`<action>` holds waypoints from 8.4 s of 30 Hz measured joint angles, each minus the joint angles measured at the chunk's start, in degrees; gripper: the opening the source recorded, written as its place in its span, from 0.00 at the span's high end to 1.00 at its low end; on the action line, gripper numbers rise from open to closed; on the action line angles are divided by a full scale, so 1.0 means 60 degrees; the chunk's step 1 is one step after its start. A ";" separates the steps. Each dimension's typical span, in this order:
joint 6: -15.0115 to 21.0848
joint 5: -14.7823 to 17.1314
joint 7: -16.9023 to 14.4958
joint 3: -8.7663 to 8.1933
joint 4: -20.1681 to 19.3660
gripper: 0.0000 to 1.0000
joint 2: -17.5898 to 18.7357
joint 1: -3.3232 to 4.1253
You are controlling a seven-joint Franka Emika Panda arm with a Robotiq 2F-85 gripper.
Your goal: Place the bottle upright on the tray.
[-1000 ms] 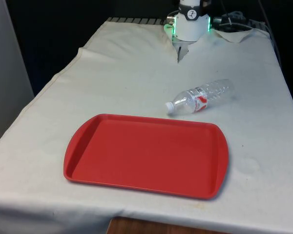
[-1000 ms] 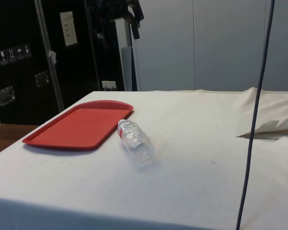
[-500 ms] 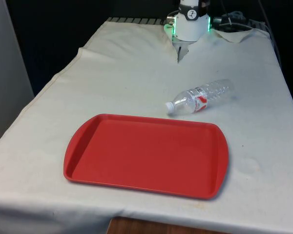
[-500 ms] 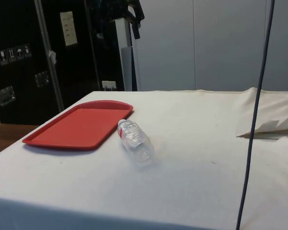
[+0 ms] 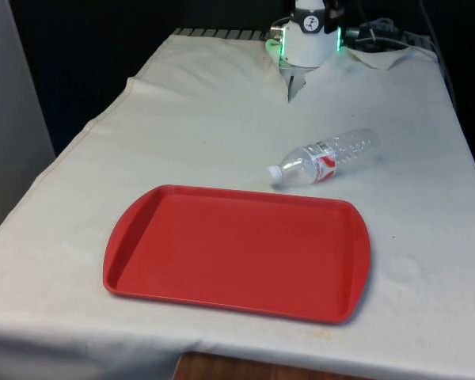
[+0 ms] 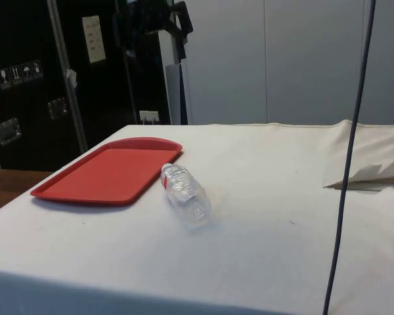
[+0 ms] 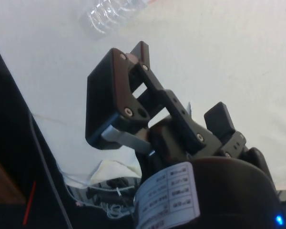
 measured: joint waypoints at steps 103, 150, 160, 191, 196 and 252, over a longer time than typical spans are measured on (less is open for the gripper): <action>0.4698 0.0010 0.1490 0.0888 -0.2846 0.00 0.1318 0.0010; 0.5357 0.2445 -0.0468 0.0888 -0.2979 0.00 0.2005 -0.0019; 0.5338 0.2464 -0.0525 0.0888 -0.2979 0.00 0.2063 -0.0019; 0.3352 0.3762 -0.2177 0.0659 -0.1881 0.00 0.2683 -0.0334; 0.3037 0.3887 -0.2397 0.0640 -0.1681 0.00 0.2846 -0.0353; 0.1585 0.4307 -0.3591 -0.0076 -0.0248 0.00 0.4249 -0.0516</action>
